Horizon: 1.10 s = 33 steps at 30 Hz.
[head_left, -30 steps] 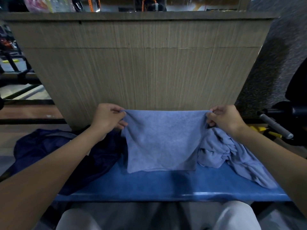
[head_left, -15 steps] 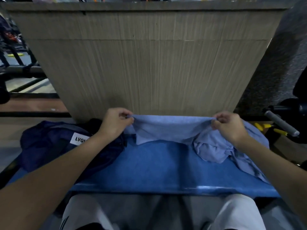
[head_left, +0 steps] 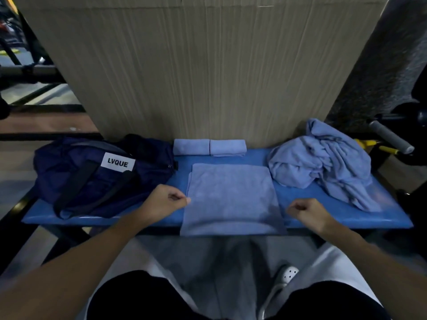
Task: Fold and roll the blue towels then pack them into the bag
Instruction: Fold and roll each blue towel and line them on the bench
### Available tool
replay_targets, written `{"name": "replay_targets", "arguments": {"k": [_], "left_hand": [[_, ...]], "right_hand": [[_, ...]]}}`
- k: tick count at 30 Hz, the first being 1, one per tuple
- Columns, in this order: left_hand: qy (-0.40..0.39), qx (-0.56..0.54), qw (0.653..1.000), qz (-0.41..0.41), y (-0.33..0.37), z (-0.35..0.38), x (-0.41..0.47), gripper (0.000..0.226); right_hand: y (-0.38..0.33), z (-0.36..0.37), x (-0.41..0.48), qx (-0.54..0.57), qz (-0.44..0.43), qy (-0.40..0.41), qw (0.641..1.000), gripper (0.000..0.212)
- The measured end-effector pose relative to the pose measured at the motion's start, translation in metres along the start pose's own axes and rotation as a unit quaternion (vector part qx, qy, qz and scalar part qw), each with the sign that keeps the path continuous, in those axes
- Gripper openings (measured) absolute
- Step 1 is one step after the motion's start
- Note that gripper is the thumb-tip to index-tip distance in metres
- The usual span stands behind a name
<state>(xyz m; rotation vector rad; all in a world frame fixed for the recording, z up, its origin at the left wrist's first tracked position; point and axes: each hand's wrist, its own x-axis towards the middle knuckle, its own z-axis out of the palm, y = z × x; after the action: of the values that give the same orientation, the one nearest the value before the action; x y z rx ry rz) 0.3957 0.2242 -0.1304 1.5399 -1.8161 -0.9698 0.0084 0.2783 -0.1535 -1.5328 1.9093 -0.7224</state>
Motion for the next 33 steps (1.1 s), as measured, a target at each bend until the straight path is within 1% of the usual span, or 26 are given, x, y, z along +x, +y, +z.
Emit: {"name": "replay_targets", "arguments": {"k": [3,6,11,13,16,19,21,23,25,26,27,28,29,30,32,33], "left_hand": [[0.009,0.005,1.000,0.006,-0.002,0.006,0.010,0.018],[0.006,0.015,1.000,0.004,-0.003,0.013,0.030,0.014],[0.032,0.033,0.999,-0.004,-0.006,0.026,0.081,0.019],[0.036,0.046,0.998,-0.008,-0.009,0.032,0.104,0.020],[0.048,0.063,0.997,-0.008,-0.011,0.040,0.136,0.013],[0.057,0.074,0.996,-0.004,-0.016,0.046,0.164,0.008],[0.050,0.100,0.994,0.009,-0.026,0.049,0.182,0.012],[0.028,0.133,0.991,0.008,-0.035,0.052,0.196,0.017],[0.003,0.179,0.984,-0.019,-0.042,0.056,0.205,0.030],[-0.004,0.205,0.978,-0.033,-0.044,0.057,0.208,0.036],[-0.004,0.223,0.974,-0.041,-0.044,0.058,0.209,0.036],[0.006,0.225,0.973,-0.043,-0.043,0.059,0.210,0.028],[0.015,0.217,0.975,-0.041,-0.041,0.059,0.209,0.017],[0.023,0.204,0.978,-0.031,-0.038,0.059,0.208,0.010],[0.036,0.174,0.984,-0.012,-0.032,0.057,0.204,0.011],[0.042,0.158,0.987,-0.005,-0.029,0.054,0.201,0.013]], "right_hand": [[-0.002,0.005,0.010,0.017,0.004,0.002,1.000,0.023],[-0.003,0.012,0.028,0.012,0.001,-0.008,1.000,0.013],[-0.012,0.026,0.068,0.003,-0.022,-0.014,1.000,0.017],[-0.017,0.033,0.090,-0.011,-0.034,-0.003,0.999,0.019],[-0.026,0.042,0.124,-0.039,-0.068,0.016,0.997,0.017],[-0.034,0.047,0.156,-0.057,-0.110,0.017,0.992,0.010],[-0.034,0.052,0.178,-0.090,-0.131,0.001,0.987,0.007],[-0.032,0.060,0.196,-0.144,-0.124,-0.028,0.981,0.010],[-0.029,0.068,0.209,-0.232,-0.107,-0.045,0.966,0.011],[-0.029,0.071,0.212,-0.283,-0.106,-0.040,0.952,0.016],[-0.029,0.073,0.214,-0.326,-0.104,-0.037,0.939,0.023],[-0.031,0.073,0.214,-0.355,-0.097,-0.036,0.929,0.027],[-0.033,0.072,0.213,-0.370,-0.091,-0.034,0.924,0.026],[-0.034,0.071,0.211,-0.373,-0.094,-0.029,0.922,0.022],[-0.038,0.066,0.204,-0.359,-0.118,0.004,0.926,0.009],[-0.039,0.063,0.201,-0.335,-0.125,0.022,0.933,0.007]]}}
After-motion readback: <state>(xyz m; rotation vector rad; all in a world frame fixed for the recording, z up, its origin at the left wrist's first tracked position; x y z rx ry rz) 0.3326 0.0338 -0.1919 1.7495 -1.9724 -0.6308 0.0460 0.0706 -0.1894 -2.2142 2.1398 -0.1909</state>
